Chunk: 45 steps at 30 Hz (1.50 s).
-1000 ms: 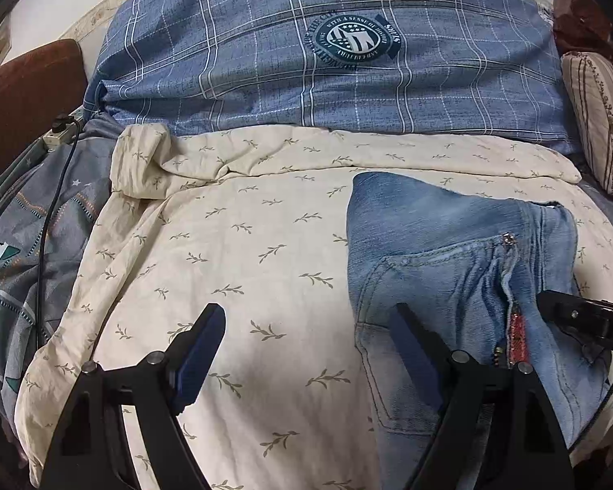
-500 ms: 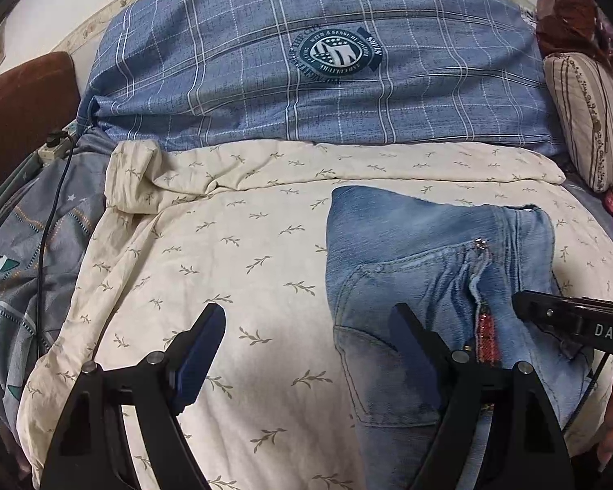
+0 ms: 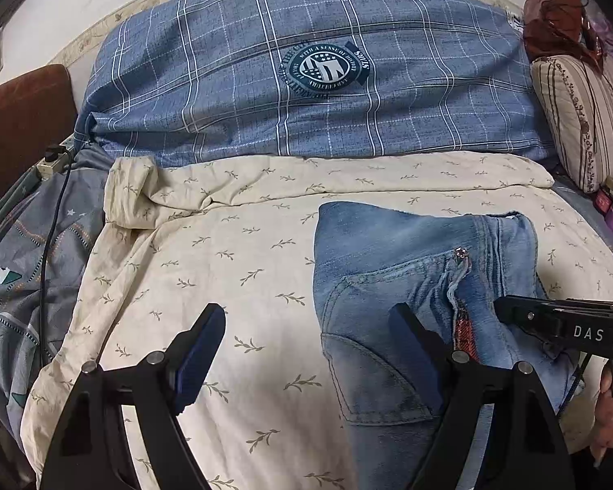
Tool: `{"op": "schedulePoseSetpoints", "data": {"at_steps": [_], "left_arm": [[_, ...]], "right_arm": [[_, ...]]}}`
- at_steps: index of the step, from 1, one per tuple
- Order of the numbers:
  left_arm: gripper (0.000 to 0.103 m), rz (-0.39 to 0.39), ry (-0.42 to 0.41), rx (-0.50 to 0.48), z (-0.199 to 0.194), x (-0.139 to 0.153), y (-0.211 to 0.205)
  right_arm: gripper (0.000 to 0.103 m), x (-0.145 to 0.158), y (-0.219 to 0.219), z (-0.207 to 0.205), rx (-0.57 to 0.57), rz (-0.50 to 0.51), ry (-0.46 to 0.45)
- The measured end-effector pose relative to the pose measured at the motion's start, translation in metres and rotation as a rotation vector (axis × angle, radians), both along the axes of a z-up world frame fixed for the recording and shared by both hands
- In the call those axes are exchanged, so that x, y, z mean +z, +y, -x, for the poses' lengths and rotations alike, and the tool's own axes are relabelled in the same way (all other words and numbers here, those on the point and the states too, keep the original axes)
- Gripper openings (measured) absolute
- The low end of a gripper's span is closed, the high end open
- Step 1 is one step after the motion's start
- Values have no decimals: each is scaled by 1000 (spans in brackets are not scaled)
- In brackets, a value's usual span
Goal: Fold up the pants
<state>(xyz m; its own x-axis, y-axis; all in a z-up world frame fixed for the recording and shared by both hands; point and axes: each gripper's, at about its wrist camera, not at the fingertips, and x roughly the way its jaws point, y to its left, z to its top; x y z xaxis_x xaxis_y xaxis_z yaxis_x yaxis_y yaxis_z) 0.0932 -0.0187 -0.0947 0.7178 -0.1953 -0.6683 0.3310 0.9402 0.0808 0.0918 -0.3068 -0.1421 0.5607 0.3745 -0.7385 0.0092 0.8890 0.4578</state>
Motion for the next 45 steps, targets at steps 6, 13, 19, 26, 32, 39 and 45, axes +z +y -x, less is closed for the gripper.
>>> {"op": "schedulePoseSetpoints", "data": {"at_steps": [6,13,19,26,32,39,45], "left_arm": [[83,1,-4,-2,1,1,0],[83,1,-9,-1,2,2,-2],[83,1,-10,0,2,3,-3],[83,0,-11,0,3,3,-5],[83,-5,18,-12,1,-5,-8],[83,30,168,-28,-13,-30,-8],[84,36,131,-19,-11,-21,-5]], "right_arm": [[13,0,0,0,1,1,0],[13,0,0,0,3,3,0],[13,0,0,0,4,4,1],[13,0,1,0,4,5,0],[13,0,1,0,5,6,1],[13,-1,1,1,9,3,2],[13,1,0,2,10,11,5]]}}
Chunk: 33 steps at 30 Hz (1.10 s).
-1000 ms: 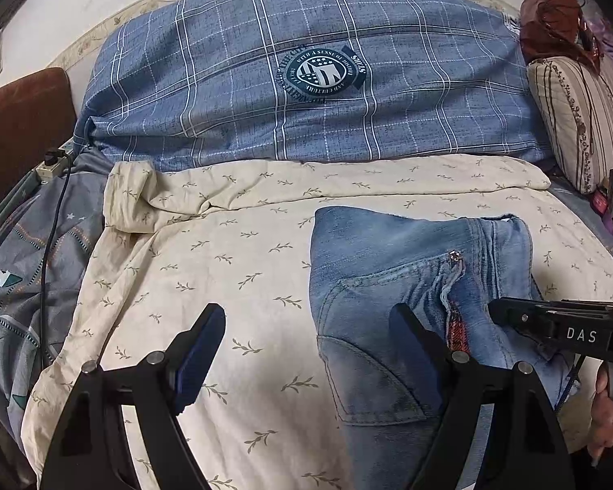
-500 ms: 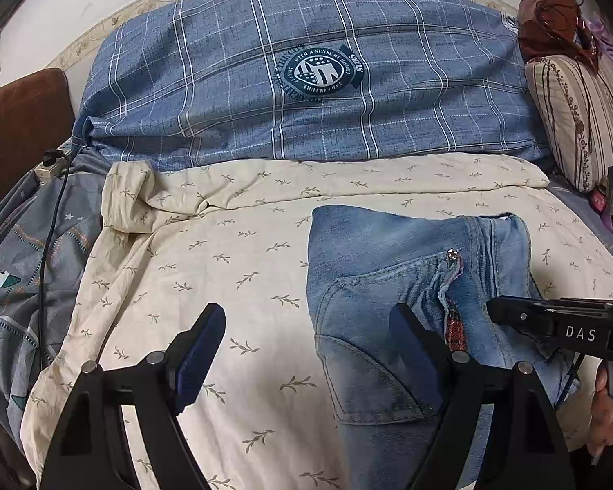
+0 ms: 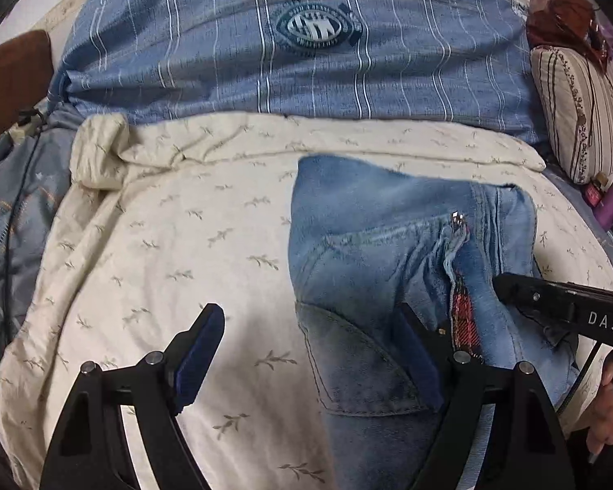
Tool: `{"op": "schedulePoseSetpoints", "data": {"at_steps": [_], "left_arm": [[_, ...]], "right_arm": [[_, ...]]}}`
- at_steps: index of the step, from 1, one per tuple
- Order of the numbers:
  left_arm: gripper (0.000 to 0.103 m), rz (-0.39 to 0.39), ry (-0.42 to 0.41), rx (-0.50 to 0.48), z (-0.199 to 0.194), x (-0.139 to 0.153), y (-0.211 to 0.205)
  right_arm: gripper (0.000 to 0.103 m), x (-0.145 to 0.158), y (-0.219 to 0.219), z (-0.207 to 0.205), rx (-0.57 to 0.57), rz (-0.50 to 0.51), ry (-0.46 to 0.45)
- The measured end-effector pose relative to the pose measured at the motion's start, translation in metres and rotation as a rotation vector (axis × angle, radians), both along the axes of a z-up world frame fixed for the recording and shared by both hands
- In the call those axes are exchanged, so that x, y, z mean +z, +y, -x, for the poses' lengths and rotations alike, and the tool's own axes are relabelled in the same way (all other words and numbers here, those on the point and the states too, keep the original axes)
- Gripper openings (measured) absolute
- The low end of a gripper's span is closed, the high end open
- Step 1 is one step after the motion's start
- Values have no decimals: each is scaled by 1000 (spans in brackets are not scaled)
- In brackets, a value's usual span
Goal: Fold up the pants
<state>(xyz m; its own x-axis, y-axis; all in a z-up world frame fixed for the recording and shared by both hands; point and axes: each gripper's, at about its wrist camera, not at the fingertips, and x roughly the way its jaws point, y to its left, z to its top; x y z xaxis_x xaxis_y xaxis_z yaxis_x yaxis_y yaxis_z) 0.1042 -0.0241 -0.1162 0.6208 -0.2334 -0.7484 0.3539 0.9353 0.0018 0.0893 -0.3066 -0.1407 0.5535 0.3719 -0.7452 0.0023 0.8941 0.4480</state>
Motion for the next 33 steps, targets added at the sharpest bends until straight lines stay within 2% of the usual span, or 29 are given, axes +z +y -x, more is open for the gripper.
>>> {"op": "schedulePoseSetpoints", "data": {"at_steps": [4,6,8,10,12,14,18,21,22,25,29,33], "left_arm": [[84,15,-75,33,-6,18,4],[84,20,-90,55,-17,24,3],[84,18,-82,70,-36,25,0],[84,17,-39,77,-55,18,-4],[84,15,35,80,-76,4,-9],[84,4,59,89,-83,-6,-13],[85,-38,54,70,-91,-13,-22],[96,-91,40,69,-96,-22,-26],[96,-95,43,69,-97,-24,-26],[96,-87,42,77,-94,-19,-23],[96,-77,16,76,-80,-6,-15],[96,-34,-20,57,-50,11,-1]], "right_arm": [[13,12,3,2,-14,41,-48],[13,24,3,2,-39,67,-113],[13,37,0,0,-64,74,-190],[13,43,0,-6,-78,74,-218],[13,41,-1,-19,-95,67,-193],[13,37,-2,-29,-107,77,-172],[13,24,1,-46,-107,104,-128],[13,16,-3,-52,-103,57,-113],[13,13,-7,-52,-105,28,-106],[13,11,-12,-48,-109,-12,-100],[14,21,-7,-30,-88,24,-113],[14,32,-4,1,-40,40,-169]]}}
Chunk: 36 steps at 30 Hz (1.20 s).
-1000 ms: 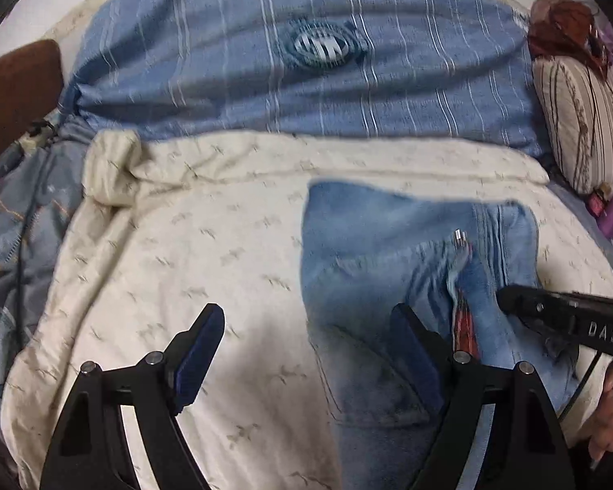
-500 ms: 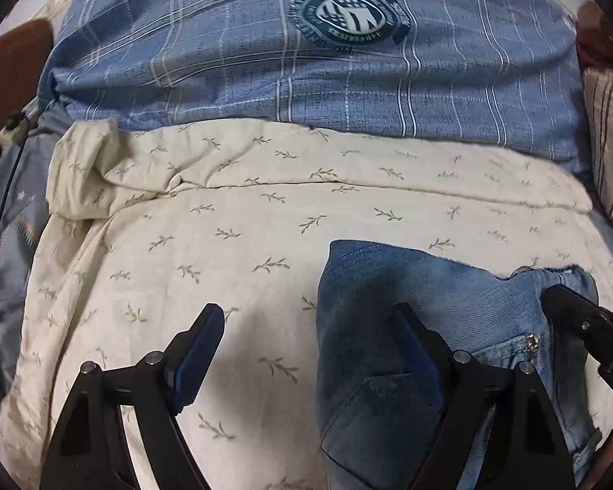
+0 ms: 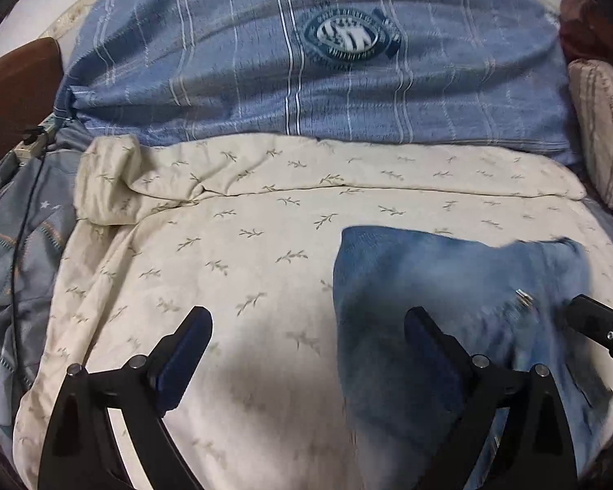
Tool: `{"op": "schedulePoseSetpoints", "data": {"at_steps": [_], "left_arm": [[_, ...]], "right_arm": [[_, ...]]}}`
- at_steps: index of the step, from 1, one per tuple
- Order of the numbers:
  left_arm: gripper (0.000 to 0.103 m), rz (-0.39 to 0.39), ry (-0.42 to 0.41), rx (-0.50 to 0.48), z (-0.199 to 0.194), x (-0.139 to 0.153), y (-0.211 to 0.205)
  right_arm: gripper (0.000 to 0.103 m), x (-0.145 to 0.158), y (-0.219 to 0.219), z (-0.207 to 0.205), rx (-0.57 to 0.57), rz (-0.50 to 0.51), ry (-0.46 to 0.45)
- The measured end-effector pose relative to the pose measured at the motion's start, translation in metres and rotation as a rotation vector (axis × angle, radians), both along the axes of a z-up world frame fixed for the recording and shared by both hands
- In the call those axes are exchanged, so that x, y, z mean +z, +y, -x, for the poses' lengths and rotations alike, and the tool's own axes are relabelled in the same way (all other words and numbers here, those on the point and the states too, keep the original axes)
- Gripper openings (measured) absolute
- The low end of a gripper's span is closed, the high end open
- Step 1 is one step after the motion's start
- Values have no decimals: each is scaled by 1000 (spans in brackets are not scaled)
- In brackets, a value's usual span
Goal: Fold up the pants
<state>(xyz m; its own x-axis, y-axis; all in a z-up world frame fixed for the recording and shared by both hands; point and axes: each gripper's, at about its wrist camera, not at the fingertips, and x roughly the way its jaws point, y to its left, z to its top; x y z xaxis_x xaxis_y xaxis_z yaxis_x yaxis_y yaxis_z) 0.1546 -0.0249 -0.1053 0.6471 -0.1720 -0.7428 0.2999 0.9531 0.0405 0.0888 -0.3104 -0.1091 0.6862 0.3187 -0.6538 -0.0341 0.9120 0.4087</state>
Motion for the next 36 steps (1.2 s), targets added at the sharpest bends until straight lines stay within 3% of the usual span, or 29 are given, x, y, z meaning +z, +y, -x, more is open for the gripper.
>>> {"op": "schedulePoseSetpoints", "data": {"at_steps": [4,10,14,20,23,28,30,31,32,34,36], "left_arm": [[96,39,-25,-47,33,13,3],[96,-14,-45,-115,71,9,1],[96,-62,13,-117,77,-14,-3],[96,-71,-6,-117,74,-14,-6],[96,-77,-81,-117,82,-3,-8],[96,-43,-185,-128,94,17,-11],[96,-44,-193,-129,95,19,-13],[96,-45,-193,-133,94,19,-15],[96,-45,-190,-137,94,19,-17],[96,-47,-188,-145,94,18,-19],[96,-50,-188,-151,94,18,-21]], "right_arm": [[14,8,1,25,6,-4,-26],[14,-3,6,50,4,7,37],[16,-24,17,48,26,68,130],[16,-31,19,44,32,80,130],[18,-25,15,45,30,45,123],[19,-7,12,48,40,8,36],[24,-5,12,47,27,6,26],[32,-3,11,46,24,-7,24],[49,-2,11,46,20,-17,18],[73,1,6,48,-13,-27,2],[73,6,3,50,-31,-32,-21]]}}
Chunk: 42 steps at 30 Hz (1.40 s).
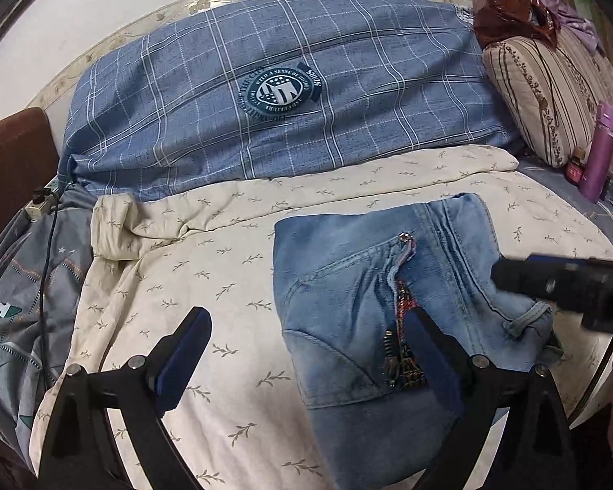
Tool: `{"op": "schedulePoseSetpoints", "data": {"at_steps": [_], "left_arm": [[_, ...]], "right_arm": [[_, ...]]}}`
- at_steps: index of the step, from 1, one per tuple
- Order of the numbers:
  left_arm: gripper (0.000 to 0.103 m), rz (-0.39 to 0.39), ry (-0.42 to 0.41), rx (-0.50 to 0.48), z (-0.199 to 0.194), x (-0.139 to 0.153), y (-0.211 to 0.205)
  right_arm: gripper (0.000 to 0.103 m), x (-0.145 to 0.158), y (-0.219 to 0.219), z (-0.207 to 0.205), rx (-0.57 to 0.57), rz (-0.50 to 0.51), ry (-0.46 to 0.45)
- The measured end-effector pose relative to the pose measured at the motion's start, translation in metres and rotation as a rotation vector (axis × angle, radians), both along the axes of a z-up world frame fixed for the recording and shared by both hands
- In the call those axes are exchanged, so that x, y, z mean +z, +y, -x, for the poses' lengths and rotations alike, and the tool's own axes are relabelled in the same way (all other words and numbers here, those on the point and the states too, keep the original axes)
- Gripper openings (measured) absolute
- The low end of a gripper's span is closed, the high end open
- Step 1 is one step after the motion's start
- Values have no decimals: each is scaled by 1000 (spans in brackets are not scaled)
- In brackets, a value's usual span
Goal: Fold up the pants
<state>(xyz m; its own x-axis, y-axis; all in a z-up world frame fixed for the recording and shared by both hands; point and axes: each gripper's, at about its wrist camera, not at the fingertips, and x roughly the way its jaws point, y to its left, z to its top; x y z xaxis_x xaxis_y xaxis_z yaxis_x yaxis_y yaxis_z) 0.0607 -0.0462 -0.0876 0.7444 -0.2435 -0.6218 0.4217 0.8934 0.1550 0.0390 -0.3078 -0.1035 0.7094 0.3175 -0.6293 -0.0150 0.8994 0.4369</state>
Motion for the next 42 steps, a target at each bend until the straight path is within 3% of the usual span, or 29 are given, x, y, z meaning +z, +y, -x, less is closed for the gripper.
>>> {"op": "schedulePoseSetpoints", "data": {"at_steps": [17,42], "left_arm": [[96,4,44,-15,-4,-4,-6],[96,22,125,-10,-13,-15,-5]], "right_arm": [[73,-15,-52,-1,-93,-198,64],[73,-16,-49,-4,-74,-205,79]]}}
